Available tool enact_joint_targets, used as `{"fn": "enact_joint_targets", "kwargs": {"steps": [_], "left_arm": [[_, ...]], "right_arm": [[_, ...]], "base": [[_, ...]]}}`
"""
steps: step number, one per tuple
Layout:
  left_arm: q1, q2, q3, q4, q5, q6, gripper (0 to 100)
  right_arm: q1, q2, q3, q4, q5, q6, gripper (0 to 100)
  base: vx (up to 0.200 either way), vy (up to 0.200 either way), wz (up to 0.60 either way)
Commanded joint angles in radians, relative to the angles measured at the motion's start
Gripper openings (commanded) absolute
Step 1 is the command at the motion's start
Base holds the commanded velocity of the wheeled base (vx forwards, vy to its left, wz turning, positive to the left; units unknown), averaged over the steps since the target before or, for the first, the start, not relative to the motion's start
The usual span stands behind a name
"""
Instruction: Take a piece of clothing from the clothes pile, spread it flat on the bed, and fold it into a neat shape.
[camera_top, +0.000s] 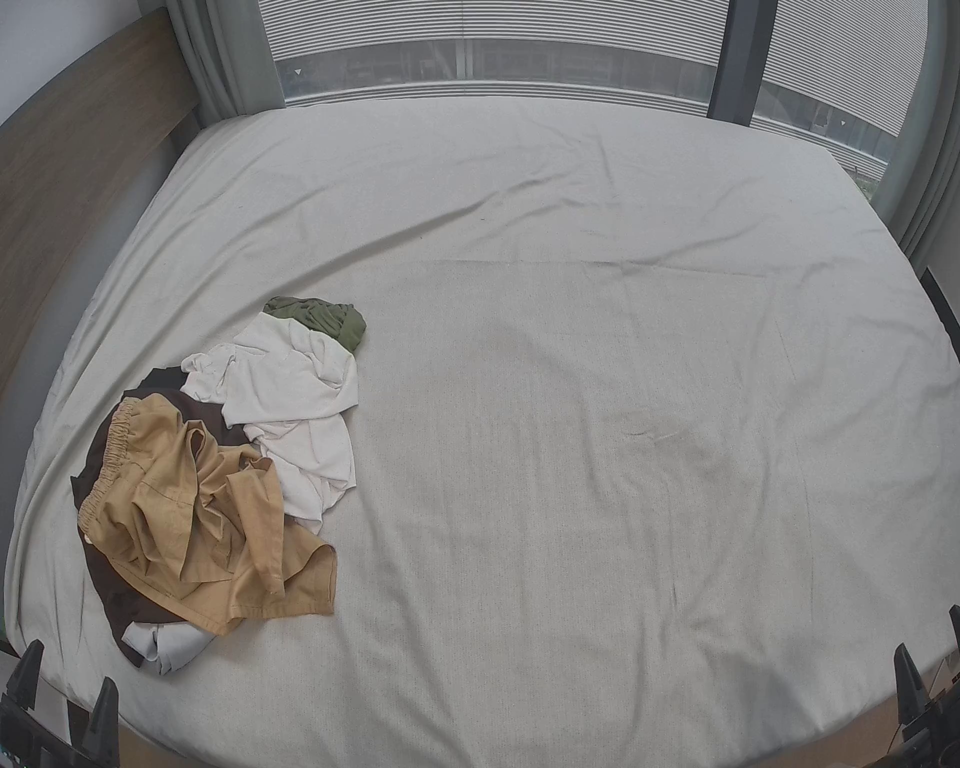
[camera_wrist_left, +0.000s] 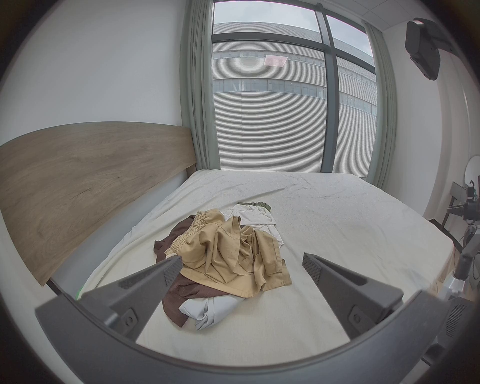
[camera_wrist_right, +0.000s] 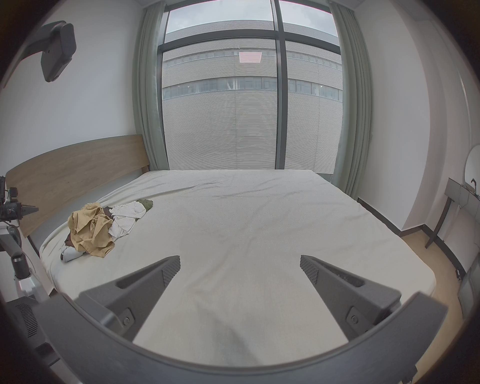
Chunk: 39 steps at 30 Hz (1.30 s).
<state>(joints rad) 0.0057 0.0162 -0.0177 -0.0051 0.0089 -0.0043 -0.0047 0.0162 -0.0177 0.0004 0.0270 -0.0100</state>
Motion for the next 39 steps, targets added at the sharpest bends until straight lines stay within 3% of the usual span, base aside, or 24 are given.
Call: {"fn": "enact_joint_targets", "kwargs": {"steps": [1,9,13,21,30,39], "left_arm": [[0.0,-0.016,0.018,0.001,0.0,0.001,100],[0.0,-0.016,0.018,0.001,0.0,0.001,100],[0.0,-0.016,0.018,0.001,0.0,0.003,100],[0.0,-0.016,0.018,0.001,-0.001,0.003,100],[0.0,-0.016,0.018,0.001,-0.003,0.007,100],[0.0,-0.016,0.018,0.001,-0.003,0.007,100]], "right_arm": [[0.0,-0.015,0.018,0.0,-0.001,0.001,100],[0.0,-0.015,0.018,-0.017,-0.006,0.001,100],[0.0,-0.015,0.008,-0.132,-0.004,-0.01,100],[-0.001,0.007,-0.036,-0.082,0.017,-0.01,100],[0.014,0.292,-0.169,-0.096,0.079,-0.002,100],[0.106,0.558,-0.269,-0.165,0.096,0.058,100]], "base": [[0.0,0.0,0.0],[0.0,0.0,0.0],[0.0,0.0,0.0],[0.0,0.0,0.0],[0.0,0.0,0.0],[0.0,0.0,0.0]]}}
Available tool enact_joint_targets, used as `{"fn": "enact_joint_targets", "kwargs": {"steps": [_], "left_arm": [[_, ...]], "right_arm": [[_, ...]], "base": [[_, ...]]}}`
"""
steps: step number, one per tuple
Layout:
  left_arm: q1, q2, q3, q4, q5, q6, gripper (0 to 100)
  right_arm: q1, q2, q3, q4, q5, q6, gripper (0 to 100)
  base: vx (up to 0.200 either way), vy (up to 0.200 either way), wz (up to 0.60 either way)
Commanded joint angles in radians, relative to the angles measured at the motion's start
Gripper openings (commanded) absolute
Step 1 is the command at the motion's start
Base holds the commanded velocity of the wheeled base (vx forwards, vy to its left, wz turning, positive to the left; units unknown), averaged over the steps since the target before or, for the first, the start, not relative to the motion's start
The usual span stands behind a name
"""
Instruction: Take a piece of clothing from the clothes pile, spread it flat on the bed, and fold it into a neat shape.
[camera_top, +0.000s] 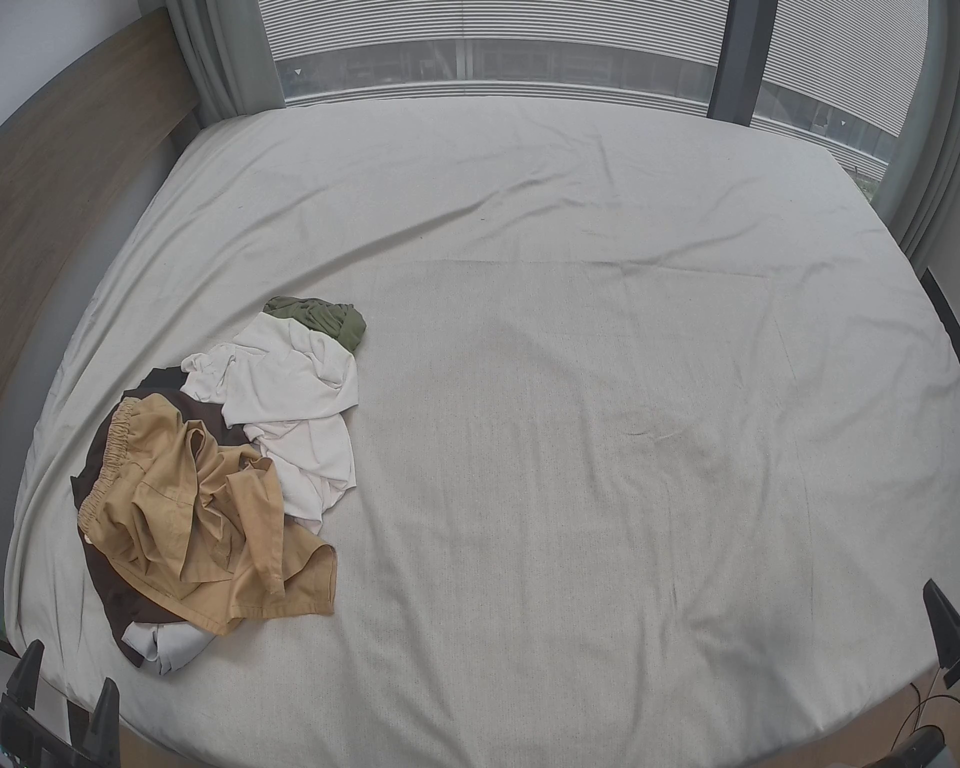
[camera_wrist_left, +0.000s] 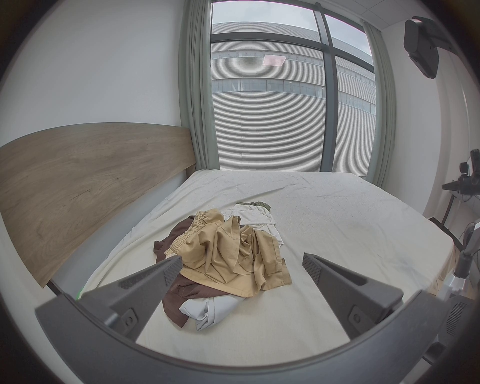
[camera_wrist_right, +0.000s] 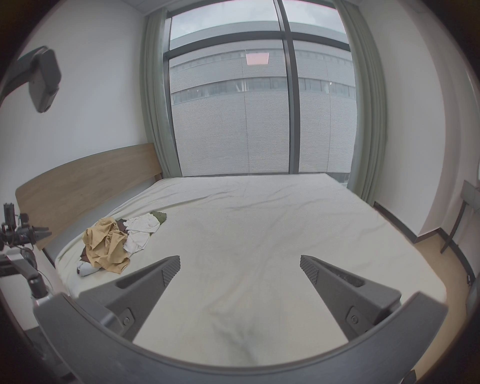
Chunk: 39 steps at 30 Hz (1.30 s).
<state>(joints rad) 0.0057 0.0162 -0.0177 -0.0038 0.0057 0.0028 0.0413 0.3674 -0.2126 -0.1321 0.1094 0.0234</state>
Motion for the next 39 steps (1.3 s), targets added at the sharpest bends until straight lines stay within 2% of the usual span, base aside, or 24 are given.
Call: {"fn": "enact_joint_targets", "kwargs": {"steps": [1,9,17,26,39], "left_arm": [[0.0,-0.016,0.018,-0.001,0.0,0.0,100],[0.0,-0.016,0.018,-0.001,0.0,-0.001,100],[-0.001,-0.016,0.018,-0.001,0.0,-0.003,100],[-0.001,-0.016,0.018,-0.001,0.0,-0.001,100],[-0.001,-0.016,0.018,-0.001,0.0,-0.003,100]], "right_arm": [[0.06,0.206,-0.074,-0.032,0.013,0.024,100],[0.157,0.469,-0.194,-0.162,0.026,0.112,100],[0.229,0.654,-0.252,-0.276,0.021,0.156,100],[0.35,0.795,-0.357,-0.285,0.018,0.237,100],[0.442,0.984,-0.458,-0.29,0.013,0.24,100]], "base": [[0.0,0.0,0.0],[0.0,0.0,0.0],[0.0,0.0,0.0],[0.0,0.0,0.0],[0.0,0.0,0.0]]}}
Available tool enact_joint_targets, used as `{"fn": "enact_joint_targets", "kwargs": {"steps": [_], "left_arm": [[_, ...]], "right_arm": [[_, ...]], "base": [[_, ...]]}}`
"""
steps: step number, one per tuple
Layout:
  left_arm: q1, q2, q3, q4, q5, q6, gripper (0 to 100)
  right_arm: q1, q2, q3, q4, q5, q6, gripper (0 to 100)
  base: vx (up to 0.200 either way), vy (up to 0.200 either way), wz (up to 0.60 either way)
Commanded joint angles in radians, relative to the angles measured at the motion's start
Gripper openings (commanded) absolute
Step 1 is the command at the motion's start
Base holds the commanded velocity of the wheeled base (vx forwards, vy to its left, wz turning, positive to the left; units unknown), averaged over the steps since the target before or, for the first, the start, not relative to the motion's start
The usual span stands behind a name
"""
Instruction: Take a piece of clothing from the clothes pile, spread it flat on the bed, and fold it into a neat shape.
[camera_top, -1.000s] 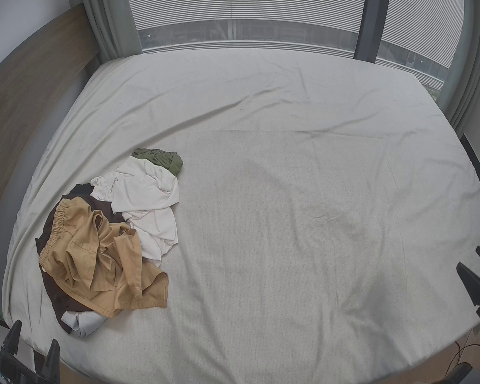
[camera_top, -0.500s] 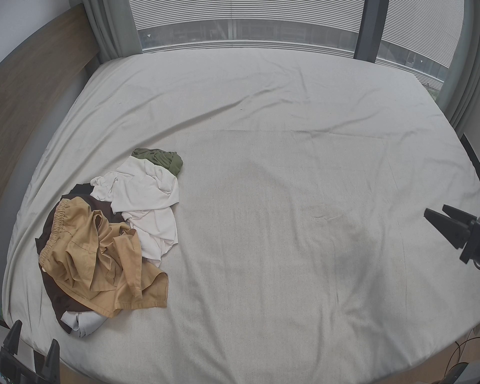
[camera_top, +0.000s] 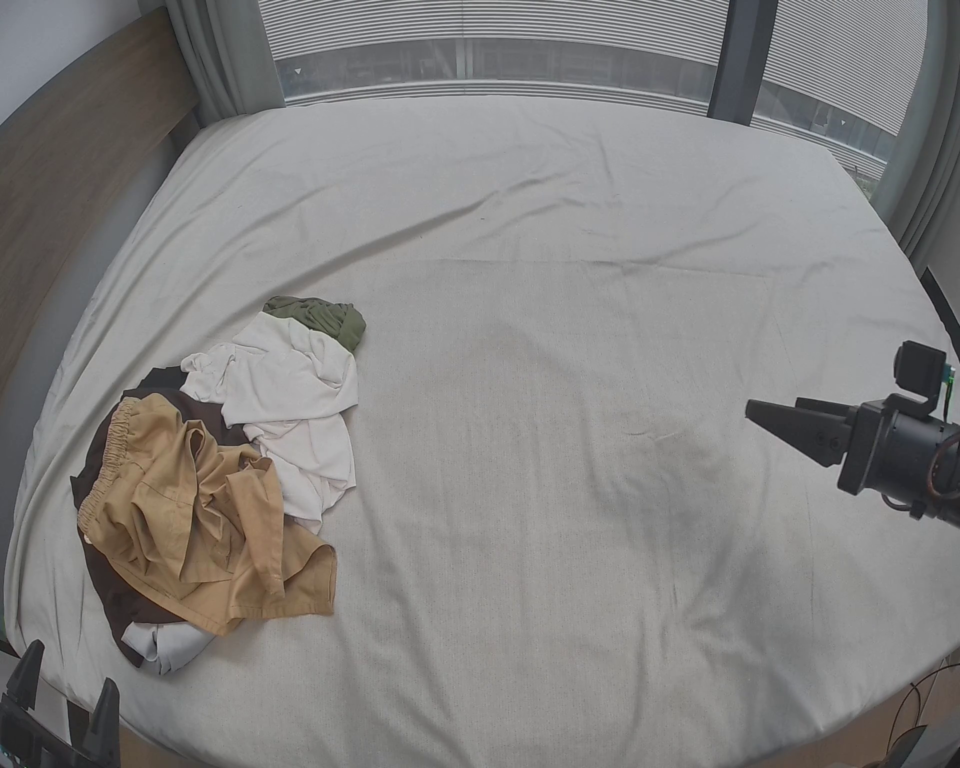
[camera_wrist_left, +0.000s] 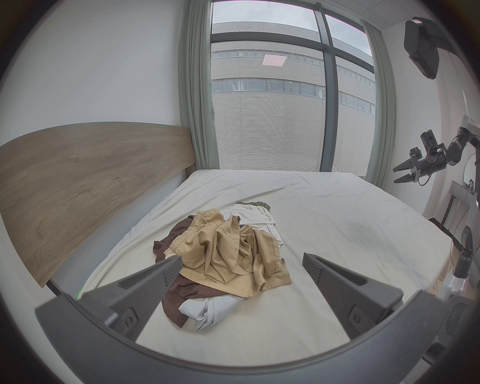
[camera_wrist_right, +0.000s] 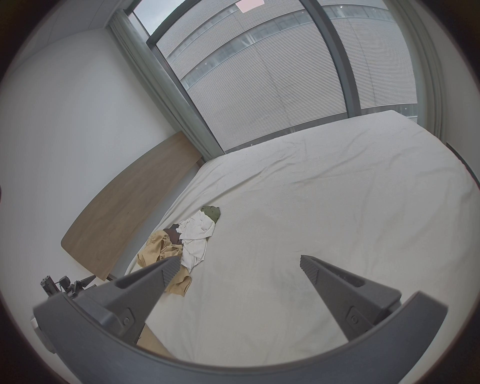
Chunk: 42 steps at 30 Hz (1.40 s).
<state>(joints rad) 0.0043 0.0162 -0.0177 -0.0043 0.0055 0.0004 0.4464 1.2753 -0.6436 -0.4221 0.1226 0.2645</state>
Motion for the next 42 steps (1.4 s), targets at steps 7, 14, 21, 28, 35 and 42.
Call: {"fn": "enact_joint_targets", "kwargs": {"steps": [7,14,21,28,35,42], "left_arm": [[0.0,-0.016,0.018,0.0,0.001,-0.002,100],[0.0,-0.016,0.018,0.0,0.001,-0.002,100],[0.0,-0.016,0.018,0.0,0.001,-0.003,100],[0.0,-0.016,0.018,0.0,0.001,-0.005,100],[0.0,-0.016,0.018,0.0,0.001,-0.005,100],[0.0,-0.016,0.018,0.0,0.001,-0.005,100]], "right_arm": [[0.095,0.165,-0.057,-0.003,0.006,0.002,100],[0.167,0.295,-0.068,-0.127,0.003,0.002,100],[0.256,0.406,-0.137,-0.153,0.003,0.045,100],[0.33,0.496,-0.215,-0.155,0.003,0.121,100],[0.385,0.624,-0.271,-0.156,0.006,0.136,100],[0.411,0.722,-0.341,-0.155,0.009,0.164,100]], "base": [[0.0,0.0,0.0],[0.0,0.0,0.0],[0.0,0.0,0.0],[0.0,0.0,0.0],[0.0,0.0,0.0],[0.0,0.0,0.0]]}}
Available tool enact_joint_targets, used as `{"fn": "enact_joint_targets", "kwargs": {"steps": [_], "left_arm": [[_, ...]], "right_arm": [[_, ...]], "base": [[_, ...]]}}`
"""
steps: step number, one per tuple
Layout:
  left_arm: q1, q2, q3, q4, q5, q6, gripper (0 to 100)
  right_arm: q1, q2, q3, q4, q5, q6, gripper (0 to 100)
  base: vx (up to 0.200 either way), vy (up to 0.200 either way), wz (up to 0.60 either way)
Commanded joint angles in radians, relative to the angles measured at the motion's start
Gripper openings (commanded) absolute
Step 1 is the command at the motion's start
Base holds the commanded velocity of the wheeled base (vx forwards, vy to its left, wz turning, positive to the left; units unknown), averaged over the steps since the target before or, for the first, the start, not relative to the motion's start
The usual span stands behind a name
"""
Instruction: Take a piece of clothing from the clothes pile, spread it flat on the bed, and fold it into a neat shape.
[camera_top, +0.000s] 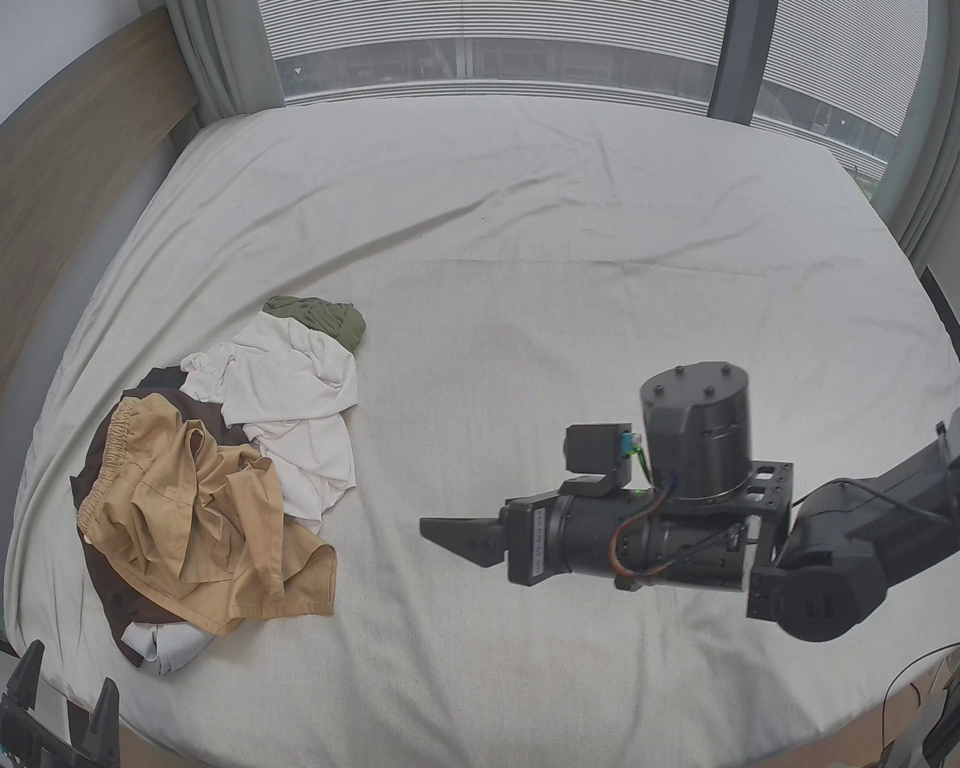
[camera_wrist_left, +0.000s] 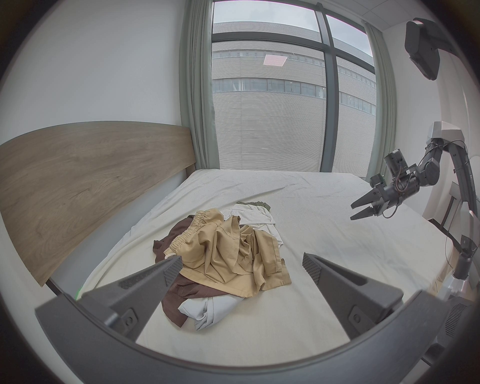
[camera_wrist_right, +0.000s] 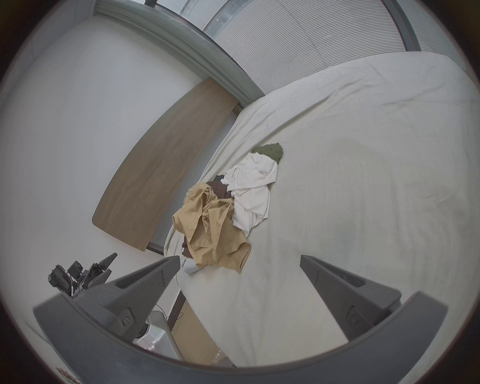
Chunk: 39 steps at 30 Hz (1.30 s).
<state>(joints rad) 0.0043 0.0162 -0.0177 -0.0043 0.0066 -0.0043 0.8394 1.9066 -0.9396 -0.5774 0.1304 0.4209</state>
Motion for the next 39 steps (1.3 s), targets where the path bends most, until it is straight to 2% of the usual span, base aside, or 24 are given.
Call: {"fn": "enact_joint_targets", "kwargs": {"steps": [1,7,18,26,39], "left_arm": [[0.0,-0.016,0.018,0.0,0.0,0.0,100],[0.0,-0.016,0.018,0.0,0.001,0.0,100],[0.0,-0.016,0.018,0.0,0.001,0.0,100],[0.0,-0.016,0.018,0.0,0.001,-0.002,100],[0.0,-0.016,0.018,0.0,0.0,-0.003,100]], "right_arm": [[0.023,0.103,-0.056,0.001,0.001,0.015,100],[0.056,0.181,-0.134,0.001,-0.002,0.065,100],[0.084,0.308,-0.246,0.013,-0.008,0.095,100],[0.113,0.373,-0.358,0.119,-0.008,0.156,100],[0.141,0.536,-0.515,0.172,-0.025,0.168,100]], "base": [[0.0,0.0,0.0],[0.0,0.0,0.0],[0.0,0.0,0.0],[0.0,0.0,0.0],[0.0,0.0,0.0]]}}
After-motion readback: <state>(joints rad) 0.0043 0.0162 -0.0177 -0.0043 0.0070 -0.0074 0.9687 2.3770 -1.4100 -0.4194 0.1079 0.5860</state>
